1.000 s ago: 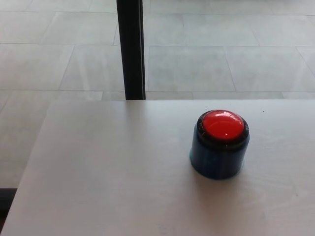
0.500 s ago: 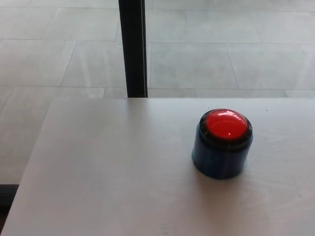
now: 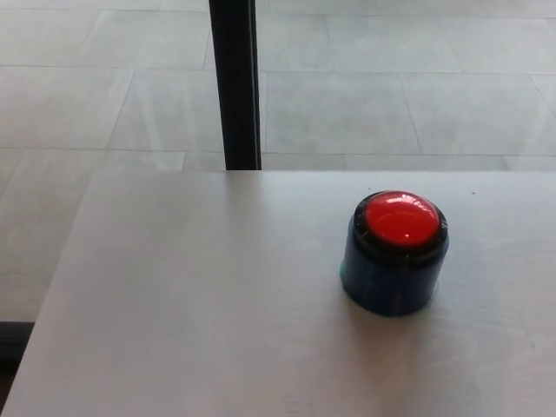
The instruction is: The robot uses its right hand to press the red button kept in the middle of the desk
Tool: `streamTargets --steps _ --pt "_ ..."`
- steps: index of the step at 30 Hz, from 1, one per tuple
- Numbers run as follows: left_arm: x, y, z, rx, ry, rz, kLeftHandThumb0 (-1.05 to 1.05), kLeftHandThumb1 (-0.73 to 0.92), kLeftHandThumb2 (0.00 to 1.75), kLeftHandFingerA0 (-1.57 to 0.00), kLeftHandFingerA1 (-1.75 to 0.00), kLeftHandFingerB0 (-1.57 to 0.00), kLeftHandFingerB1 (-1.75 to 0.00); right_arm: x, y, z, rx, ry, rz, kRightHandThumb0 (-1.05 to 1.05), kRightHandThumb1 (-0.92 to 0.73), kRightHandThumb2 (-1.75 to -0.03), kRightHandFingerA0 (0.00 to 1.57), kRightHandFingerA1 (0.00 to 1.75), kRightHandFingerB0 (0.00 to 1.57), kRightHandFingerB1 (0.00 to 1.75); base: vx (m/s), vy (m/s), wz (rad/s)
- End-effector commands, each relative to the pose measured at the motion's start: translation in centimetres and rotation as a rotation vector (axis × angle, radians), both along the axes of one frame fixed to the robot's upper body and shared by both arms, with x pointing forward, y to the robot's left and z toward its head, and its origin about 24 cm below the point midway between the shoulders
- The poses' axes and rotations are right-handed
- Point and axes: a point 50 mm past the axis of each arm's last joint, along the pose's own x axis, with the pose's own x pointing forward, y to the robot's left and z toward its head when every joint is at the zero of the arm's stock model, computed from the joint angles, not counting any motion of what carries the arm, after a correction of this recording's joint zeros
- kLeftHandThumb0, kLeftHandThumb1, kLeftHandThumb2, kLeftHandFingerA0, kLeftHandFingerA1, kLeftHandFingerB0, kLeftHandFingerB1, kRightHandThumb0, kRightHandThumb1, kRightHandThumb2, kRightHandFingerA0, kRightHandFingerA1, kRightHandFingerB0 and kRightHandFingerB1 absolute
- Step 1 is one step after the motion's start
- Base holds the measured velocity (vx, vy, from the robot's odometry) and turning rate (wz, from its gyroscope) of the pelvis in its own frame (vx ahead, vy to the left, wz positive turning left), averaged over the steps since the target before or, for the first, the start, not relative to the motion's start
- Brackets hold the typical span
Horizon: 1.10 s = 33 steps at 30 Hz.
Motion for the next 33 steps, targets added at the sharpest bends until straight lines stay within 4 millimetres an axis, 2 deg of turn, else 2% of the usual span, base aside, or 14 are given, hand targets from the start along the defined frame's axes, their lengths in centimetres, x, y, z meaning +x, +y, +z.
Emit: streamTargets --steps 1,7,10,11,12,13,14,15,27,28,29,30,32,33 --pt "0.1 0.7 0.9 0.049 -0.020 -0.017 -0.81 0.92 1.29 -0.54 -1.08 -0.33 -0.87 1.4 4.5 -2.1 -0.081 0.080 0.092 -0.11 -0.46 -1.35 0.95 1.75 0.81 1.50 0.00 0.000 0.00" --pt "-0.1 0.7 0.8 0.050 0.002 -0.005 -0.82 0.92 1.25 -0.53 -1.05 -0.34 -0.84 2.3 8.3 -5.0 -0.155 0.151 0.197 -0.14 -0.43 -1.34 0.99 1.75 0.80 1.51 0.00 0.000 0.00" --pt "-0.1 0.8 0.7 0.025 -0.019 0.025 -0.79 0.92 1.26 -0.52 -1.06 -0.30 -0.84 2.6 10.7 -7.1 -0.216 0.216 0.281 -0.13 -0.52 -1.20 0.93 1.75 0.77 1.53 0.00 0.000 0.00" --pt "0.0 0.8 0.8 0.032 -0.019 0.012 -0.81 0.92 1.20 -0.37 -1.33 -0.22 -1.00 2.7 11.4 -8.2 -0.227 0.256 0.302 -0.22 -0.53 -1.19 1.20 1.41 0.92 1.22 0.00 0.000 0.00" --pt "0.0 0.8 0.8 0.033 -0.018 0.010 -0.81 0.92 1.20 -0.37 -1.33 -0.22 -1.00 2.7 11.5 -8.4 -0.228 0.261 0.304 -0.22 -0.53 -1.19 1.20 1.41 0.92 1.22 0.00 0.000 0.00" --pt "0.0 0.8 0.8 0.038 -0.005 -0.015 -0.82 0.92 1.32 -0.47 -0.99 -0.27 -0.80 2.7 11.7 -9.0 -0.237 0.290 0.306 -0.25 -0.55 -1.16 1.20 1.40 0.93 1.22 0.00 0.000 0.00" --pt "0.0 0.8 0.8 0.038 -0.004 -0.017 -0.82 0.92 1.32 -0.47 -0.99 -0.27 -0.80 2.7 11.8 -9.0 -0.239 0.293 0.307 -0.25 -0.55 -1.16 1.20 1.40 0.93 1.22 0.00 0.000 0.00" --pt "0.0 0.7 0.8 0.039 -0.004 -0.018 -0.79 0.92 1.27 -0.52 -1.05 -0.30 -0.83 2.7 12.0 -9.5 -0.249 0.303 0.311 -0.13 -0.53 -1.23 0.94 1.75 0.80 1.50 0.00 0.000 0.00" --pt "-0.2 0.8 0.7 0.055 0.011 -0.007 -0.80 0.92 1.25 -0.59 -1.11 -0.35 -0.87 1.5 13.2 -15.7 -0.344 0.455 0.345 -0.13 -0.47 -1.32 0.97 1.75 0.85 1.47 0.00 0.000 0.00" --pt "-0.2 0.8 0.7 0.038 -0.006 0.022 -0.81 0.92 1.15 -0.42 -1.39 -0.26 -1.03 1.4 13.2 -16.1 -0.348 0.466 0.345 -0.12 -0.49 -1.29 0.96 1.75 0.83 1.49 0.00 0.000 0.00" --pt "-0.2 0.8 0.7 0.049 0.007 0.001 -0.80 0.92 1.31 -0.56 -1.08 -0.34 -0.85 1.4 13.1 -16.2 -0.348 0.469 0.344 -0.12 -0.49 -1.28 0.96 1.75 0.82 1.49 0.00 0.000 0.00" --pt "-0.1 0.8 0.8 0.068 0.027 -0.033 -0.79 0.92 1.21 -0.42 -1.37 -0.27 -1.03 1.4 13.0 -16.5 -0.346 0.476 0.342 -0.12 -0.49 -1.27 0.94 1.75 0.79 1.51 0.00 0.000 0.00" --pt "-0.1 0.9 0.9 0.066 0.022 -0.032 -0.79 0.92 1.21 -0.42 -1.34 -0.27 -1.02 1.5 12.9 -16.8 -0.341 0.497 0.329 -0.13 -0.50 -1.24 0.92 1.75 0.79 1.51 0.00 0.000 0.00" --pt "-0.1 0.9 0.8 0.058 0.010 -0.020 -0.80 0.92 1.26 -0.56 -1.08 -0.35 -0.86 1.5 12.7 -17.3 -0.334 0.515 0.324 -0.13 -0.50 -1.25 0.92 1.75 0.79 1.50 0.00 0.000 0.00"
